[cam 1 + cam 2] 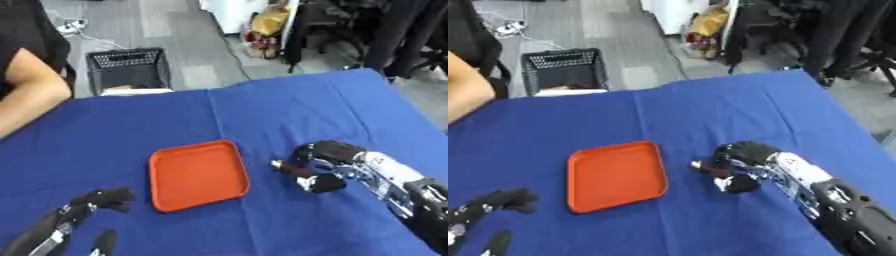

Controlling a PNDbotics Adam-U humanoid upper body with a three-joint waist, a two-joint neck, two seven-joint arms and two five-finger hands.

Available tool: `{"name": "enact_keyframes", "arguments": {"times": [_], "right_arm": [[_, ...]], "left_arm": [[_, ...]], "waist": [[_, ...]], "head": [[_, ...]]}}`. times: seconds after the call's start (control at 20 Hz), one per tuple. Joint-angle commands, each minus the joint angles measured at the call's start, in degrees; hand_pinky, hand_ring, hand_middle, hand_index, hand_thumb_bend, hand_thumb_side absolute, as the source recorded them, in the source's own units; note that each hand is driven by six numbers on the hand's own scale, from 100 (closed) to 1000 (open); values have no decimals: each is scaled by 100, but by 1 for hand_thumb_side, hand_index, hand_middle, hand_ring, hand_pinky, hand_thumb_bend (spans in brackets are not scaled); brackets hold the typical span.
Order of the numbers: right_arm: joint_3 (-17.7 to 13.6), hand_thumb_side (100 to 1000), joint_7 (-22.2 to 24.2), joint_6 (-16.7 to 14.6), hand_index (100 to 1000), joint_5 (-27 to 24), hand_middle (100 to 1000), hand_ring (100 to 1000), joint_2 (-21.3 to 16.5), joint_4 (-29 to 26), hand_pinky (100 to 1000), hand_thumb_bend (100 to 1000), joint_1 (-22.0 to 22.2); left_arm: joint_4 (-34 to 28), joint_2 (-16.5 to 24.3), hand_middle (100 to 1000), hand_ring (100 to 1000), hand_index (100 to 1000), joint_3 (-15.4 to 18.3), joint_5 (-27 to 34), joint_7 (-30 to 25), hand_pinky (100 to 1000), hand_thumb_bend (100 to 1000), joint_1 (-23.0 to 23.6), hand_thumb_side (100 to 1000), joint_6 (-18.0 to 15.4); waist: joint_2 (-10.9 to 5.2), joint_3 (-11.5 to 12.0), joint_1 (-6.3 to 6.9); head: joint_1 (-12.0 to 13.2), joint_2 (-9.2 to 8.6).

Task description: Pick up objects on the table and place them in the box.

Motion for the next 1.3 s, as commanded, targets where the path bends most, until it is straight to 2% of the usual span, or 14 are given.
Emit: {"name": "enact_keyframes", "arguments": {"times": [0.05, 0.45, 0.6, 0.75, 0.85, 1.3], "right_arm": [[115, 807, 36, -105, 801, 141, 809, 772, -124, -73, 674, 100, -85], [163, 781, 10, -178, 784, 420, 808, 779, -66, -30, 678, 100, -63], [149, 721, -64, -155, 752, 448, 798, 769, -39, -32, 671, 100, -58], [111, 594, -224, -79, 692, 423, 775, 748, -24, -57, 654, 100, -36], [89, 541, -329, -25, 670, 395, 766, 740, -20, -79, 647, 100, -19], [8, 346, -690, 153, 566, 417, 732, 716, -44, -265, 629, 100, 21]], "left_arm": [[-68, 25, 846, 759, 1000, -21, 38, -13, 894, 100, -9, 729, -12], [-66, 26, 847, 759, 1000, -22, 39, -19, 894, 100, -6, 729, -15], [-68, 25, 847, 759, 1000, -21, 43, -21, 894, 100, -5, 728, -15], [-70, 23, 847, 759, 1000, -19, 43, -22, 894, 100, -4, 729, -15], [-70, 22, 847, 759, 1000, -18, 41, -23, 894, 100, -4, 729, -16], [-70, 19, 847, 759, 1000, -16, 39, -24, 894, 100, -2, 729, -17]], "waist": [[-63, 7, 2], [-66, 5, -3], [-67, 2, 0], [-63, -3, 4], [-60, -5, 5], [-57, -10, 6]], "head": [[-33, -19], [-32, -17], [-35, -20], [-35, -21], [-37, -24], [-32, -26]]}}
